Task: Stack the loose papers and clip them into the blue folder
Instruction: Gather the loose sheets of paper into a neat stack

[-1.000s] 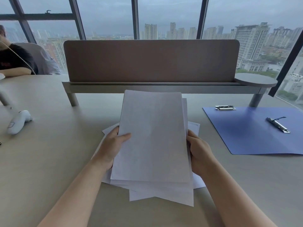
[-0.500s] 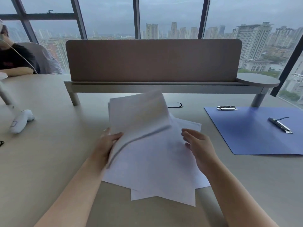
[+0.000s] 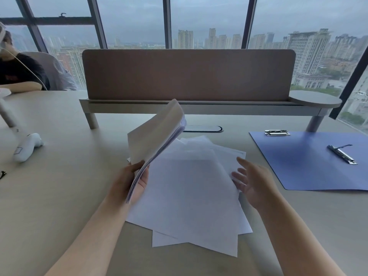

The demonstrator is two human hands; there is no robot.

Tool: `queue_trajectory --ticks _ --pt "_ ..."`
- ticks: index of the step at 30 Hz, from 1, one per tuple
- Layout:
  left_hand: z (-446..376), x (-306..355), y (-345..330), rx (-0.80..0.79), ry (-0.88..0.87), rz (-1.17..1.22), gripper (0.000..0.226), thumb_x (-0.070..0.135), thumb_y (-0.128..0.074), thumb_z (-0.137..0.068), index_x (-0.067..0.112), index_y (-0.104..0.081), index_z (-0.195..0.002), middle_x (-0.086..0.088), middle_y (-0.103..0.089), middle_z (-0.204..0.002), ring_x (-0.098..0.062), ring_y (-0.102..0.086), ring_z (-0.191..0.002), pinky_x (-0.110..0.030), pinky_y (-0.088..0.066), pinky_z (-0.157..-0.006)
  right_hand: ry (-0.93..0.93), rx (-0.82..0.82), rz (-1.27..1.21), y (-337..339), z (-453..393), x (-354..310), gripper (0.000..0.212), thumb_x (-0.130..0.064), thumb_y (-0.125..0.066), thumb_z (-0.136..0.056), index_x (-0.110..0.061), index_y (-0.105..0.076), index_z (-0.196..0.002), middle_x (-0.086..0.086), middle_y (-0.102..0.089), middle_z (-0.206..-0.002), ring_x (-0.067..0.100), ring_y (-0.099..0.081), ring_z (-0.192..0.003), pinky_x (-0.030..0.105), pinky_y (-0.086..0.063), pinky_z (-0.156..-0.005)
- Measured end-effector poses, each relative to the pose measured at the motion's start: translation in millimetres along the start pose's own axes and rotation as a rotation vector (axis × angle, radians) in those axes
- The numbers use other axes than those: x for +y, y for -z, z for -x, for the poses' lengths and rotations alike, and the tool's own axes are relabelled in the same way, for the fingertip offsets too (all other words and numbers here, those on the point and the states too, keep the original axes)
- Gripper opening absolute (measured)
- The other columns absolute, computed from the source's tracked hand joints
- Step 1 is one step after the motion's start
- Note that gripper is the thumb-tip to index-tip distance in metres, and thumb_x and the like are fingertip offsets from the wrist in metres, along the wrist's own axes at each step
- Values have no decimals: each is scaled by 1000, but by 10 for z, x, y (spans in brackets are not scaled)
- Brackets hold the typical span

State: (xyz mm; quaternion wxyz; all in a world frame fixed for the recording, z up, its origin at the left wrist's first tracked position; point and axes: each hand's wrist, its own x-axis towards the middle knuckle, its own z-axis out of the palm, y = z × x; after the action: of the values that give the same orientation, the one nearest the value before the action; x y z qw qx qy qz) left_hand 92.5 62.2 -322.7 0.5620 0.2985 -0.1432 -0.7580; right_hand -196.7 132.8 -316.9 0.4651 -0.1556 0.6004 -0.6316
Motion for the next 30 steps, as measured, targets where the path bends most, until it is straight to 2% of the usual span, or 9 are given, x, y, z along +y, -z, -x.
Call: queue_trajectory --ticks 4,7,10,13,16,20,24,27,30 --pt "16 -4 -20 5 -6 -2 13 -4 -50 -87 4 -59 -90 -5 -71 -64 -13 -69 -54 -15 -55 -50 3 -60 54 1 55 19 25 -11 -74 -86 -1 -64 -107 18 -68 -95 32 -63 -80 40 -48 -69" --pt "23 -6 -34 4 -5 10 15 -3 -47 -91 4 -59 -91 -5 -72 -65 -13 -70 -54 -15 -55 -51 81 -116 214 -1 65 70 40 -9 -84 -74 -11 -65 -109 17 -75 -98 35 -71 -80 52 -59 -77" --pt "23 3 -29 1 -5 15 16 -1 -44 -94 4 -59 -92 -5 -72 -65 -13 -70 -55 -15 -56 -51 331 -110 650 -24 90 119 8 -10 -80 -77 -10 -72 -78 7 -75 -73 31 -71 -67 33 -56 -56" --pt "10 14 -30 6 -20 -12 18 -2 -43 -96 4 -59 -91 -5 -72 -64 -13 -70 -54 -17 -55 -47 583 22 1165 -33 116 164 40 -31 -68 -85 -12 -45 -58 2 -52 -55 27 -49 -57 28 -31 -50" --pt "8 42 -57 15 -45 -111 17 -1 -44 -98 6 -59 -94 -3 -72 -62 -11 -69 -52 -15 -51 -43 709 171 1385 -13 148 149 49 -41 -52 -94 -12 -37 -58 2 -48 -55 26 -43 -57 29 -26 -48" --pt "-9 73 -38 -15 -72 1 19 -1 -42 -98 5 -59 -95 -3 -72 -64 -11 -70 -54 -16 -53 -46 772 216 1246 0 160 111 48 -32 -49 -98 -11 -34 -57 4 -46 -53 29 -42 -56 31 -26 -48" --pt "-12 71 -21 -30 -77 57 21 -1 -41 -96 6 -60 -91 -2 -72 -65 -10 -68 -54 -15 -54 -49 699 249 807 -51 128 109 44 -14 -50 -96 -12 -26 -59 3 -30 -50 22 -27 -51 34 -20 -50" --pt "-28 56 -5 -30 -86 59 21 0 -41 -96 5 -61 -90 -3 -72 -66 -11 -69 -55 -16 -54 -50 550 210 621 -53 137 92 25 -13 -51 -87 -5 -42 -66 8 -46 -47 23 -45 -41 30 -32 -49" --pt "-68 41 15 -21 -80 14 20 -1 -42 -97 4 -61 -93 -4 -73 -67 -13 -71 -56 -17 -54 -47 400 -23 652 -45 210 35 10 -13 -58 -82 -4 -61 -78 8 -62 -50 17 -57 -36 22 -38 -43"
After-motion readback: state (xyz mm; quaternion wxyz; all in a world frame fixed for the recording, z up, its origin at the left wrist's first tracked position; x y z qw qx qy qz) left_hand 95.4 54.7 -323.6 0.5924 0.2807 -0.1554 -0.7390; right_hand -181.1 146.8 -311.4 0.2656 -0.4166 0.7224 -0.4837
